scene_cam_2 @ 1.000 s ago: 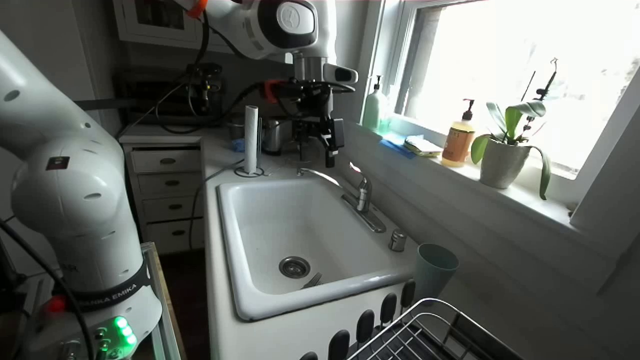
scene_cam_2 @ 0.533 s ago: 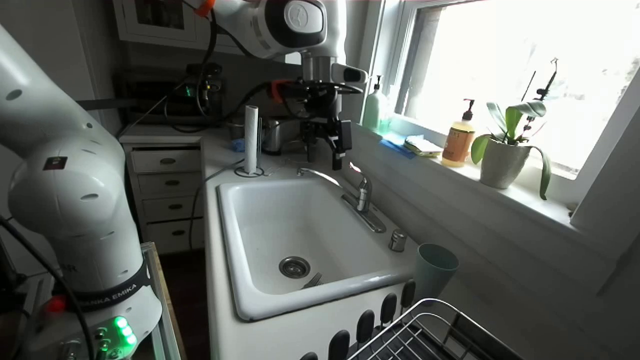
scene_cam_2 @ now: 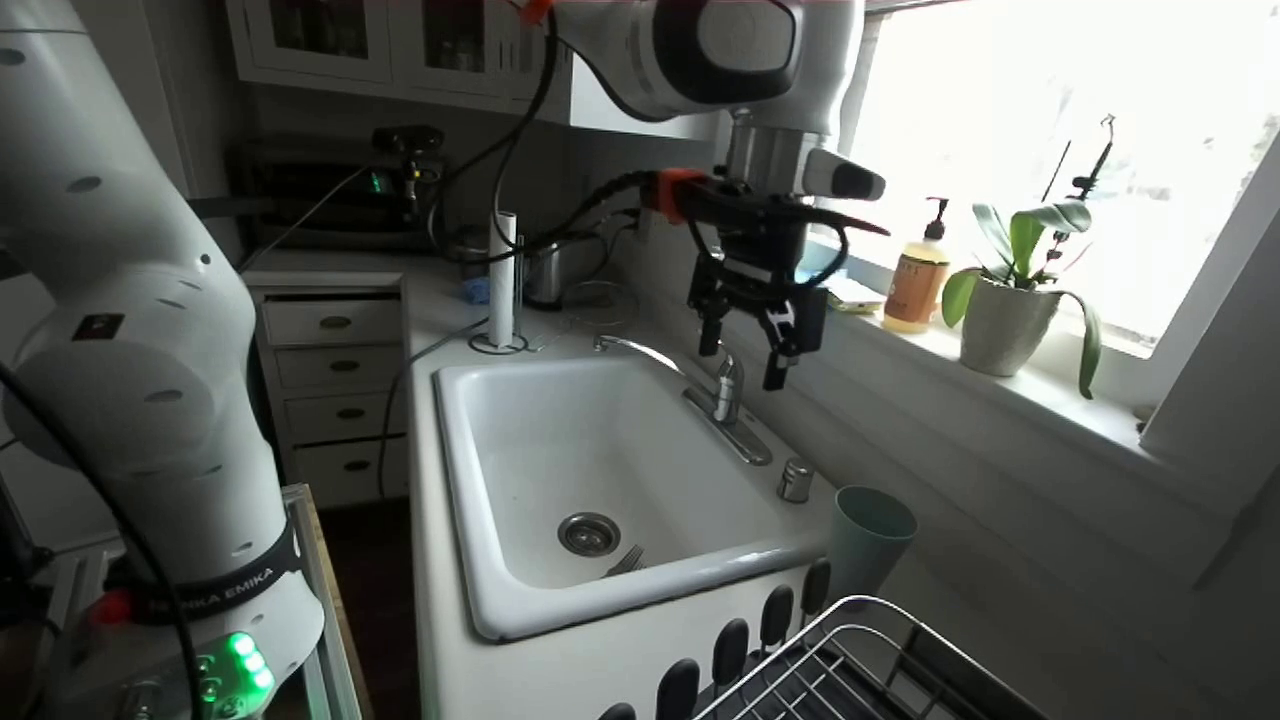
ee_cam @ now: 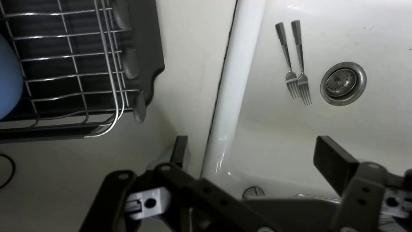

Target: Pour the liquid from the blue cup into the sink

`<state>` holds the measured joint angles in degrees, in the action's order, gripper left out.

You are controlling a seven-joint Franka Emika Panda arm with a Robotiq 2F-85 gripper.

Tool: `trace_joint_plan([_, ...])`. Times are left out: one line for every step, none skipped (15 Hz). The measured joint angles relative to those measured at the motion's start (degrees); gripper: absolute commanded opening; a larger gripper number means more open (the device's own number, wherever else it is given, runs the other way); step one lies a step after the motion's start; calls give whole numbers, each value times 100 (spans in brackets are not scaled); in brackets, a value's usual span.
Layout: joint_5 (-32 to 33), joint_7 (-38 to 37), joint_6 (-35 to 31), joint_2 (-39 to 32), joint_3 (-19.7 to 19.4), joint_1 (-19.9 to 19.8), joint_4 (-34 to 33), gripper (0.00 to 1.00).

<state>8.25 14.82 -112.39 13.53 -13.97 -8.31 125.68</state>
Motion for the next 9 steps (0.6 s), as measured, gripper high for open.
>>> trace_joint_plan([-140,255,25,-213,-127,-10,-177,100])
trace_joint_plan([-281,463,34,-431,-226,-38,-350,100])
trace_joint_plan([-417,623,43,-646,-296,-81,-516,100])
trace_joint_plan([-551,736,45,-860,-345,-133,-683,100])
trace_joint_plan([-688,837,45,-1073,-377,-194,-849,100])
trace_joint_plan([-827,919,45,-1283,-395,-262,-1019,100])
trace_joint_plan([-960,993,47,-1474,-399,-329,-1176,100])
trace_joint_plan([-1091,1052,68,-1649,-399,-392,-1329,100])
trace_joint_plan([-1177,1081,93,-1792,-398,-435,-1461,100])
